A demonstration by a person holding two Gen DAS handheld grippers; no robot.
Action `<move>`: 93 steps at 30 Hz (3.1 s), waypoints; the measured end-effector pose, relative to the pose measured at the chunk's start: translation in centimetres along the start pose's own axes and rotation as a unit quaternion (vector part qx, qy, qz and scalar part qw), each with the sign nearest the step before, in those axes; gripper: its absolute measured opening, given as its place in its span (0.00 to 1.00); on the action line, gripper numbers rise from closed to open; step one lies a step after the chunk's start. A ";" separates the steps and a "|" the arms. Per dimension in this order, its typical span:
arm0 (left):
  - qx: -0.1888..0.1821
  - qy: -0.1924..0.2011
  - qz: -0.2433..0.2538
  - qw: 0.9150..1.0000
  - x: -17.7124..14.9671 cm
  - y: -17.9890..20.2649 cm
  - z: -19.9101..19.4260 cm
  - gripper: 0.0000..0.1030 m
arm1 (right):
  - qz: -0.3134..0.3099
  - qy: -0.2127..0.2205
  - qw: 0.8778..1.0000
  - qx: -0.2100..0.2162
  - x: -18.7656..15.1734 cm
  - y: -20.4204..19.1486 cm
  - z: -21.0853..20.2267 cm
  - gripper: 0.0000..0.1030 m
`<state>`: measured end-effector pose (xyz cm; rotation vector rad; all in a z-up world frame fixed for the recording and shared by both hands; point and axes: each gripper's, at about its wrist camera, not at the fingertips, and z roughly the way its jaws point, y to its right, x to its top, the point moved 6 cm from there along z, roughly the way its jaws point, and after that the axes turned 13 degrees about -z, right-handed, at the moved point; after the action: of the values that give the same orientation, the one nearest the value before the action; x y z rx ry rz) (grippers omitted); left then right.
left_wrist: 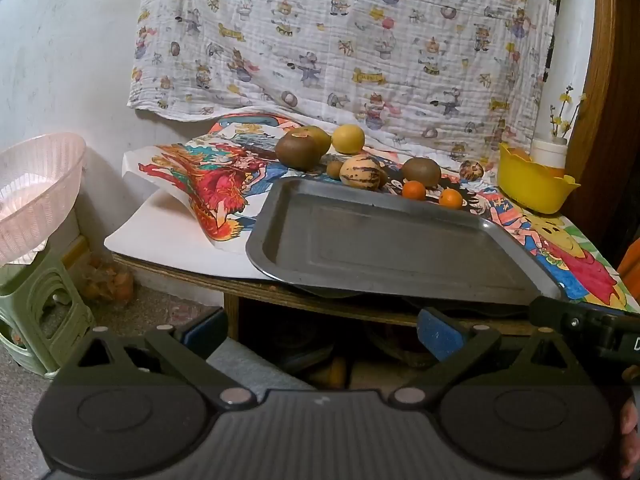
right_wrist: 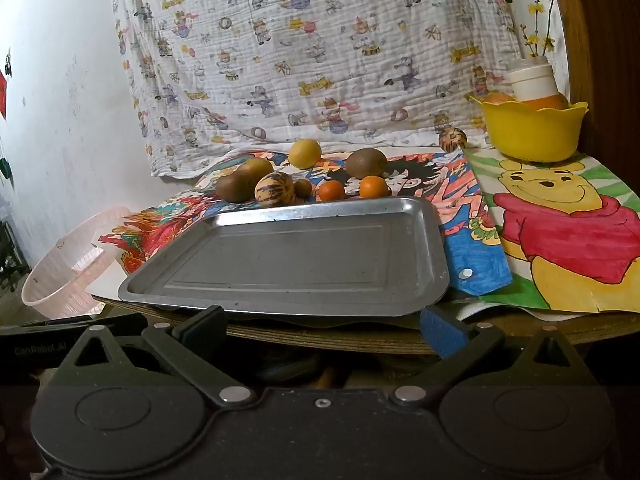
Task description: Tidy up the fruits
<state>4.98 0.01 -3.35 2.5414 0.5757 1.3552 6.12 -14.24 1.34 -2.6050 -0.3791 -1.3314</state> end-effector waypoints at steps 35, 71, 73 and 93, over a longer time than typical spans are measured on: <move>0.001 -0.002 -0.001 1.000 0.0 0.0 0.0 1.00 | 0.004 -0.005 1.000 0.003 -0.2 0.0 0.2 1.00; 0.000 -0.006 -0.004 1.000 0.0 0.0 0.0 1.00 | 0.007 -0.009 1.000 0.005 -0.4 0.3 0.5 1.00; -0.002 -0.005 -0.007 1.000 0.0 0.0 -0.1 1.00 | 0.008 -0.008 1.000 0.003 -0.4 0.4 0.5 1.00; 0.015 0.002 0.015 1.000 4.6 -0.3 0.6 1.00 | -0.103 0.029 0.994 -0.018 5.0 0.6 1.6 1.00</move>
<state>7.76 2.24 -0.37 2.5806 0.5646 1.3733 10.34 -13.65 4.42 -2.6083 -0.6341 -1.4870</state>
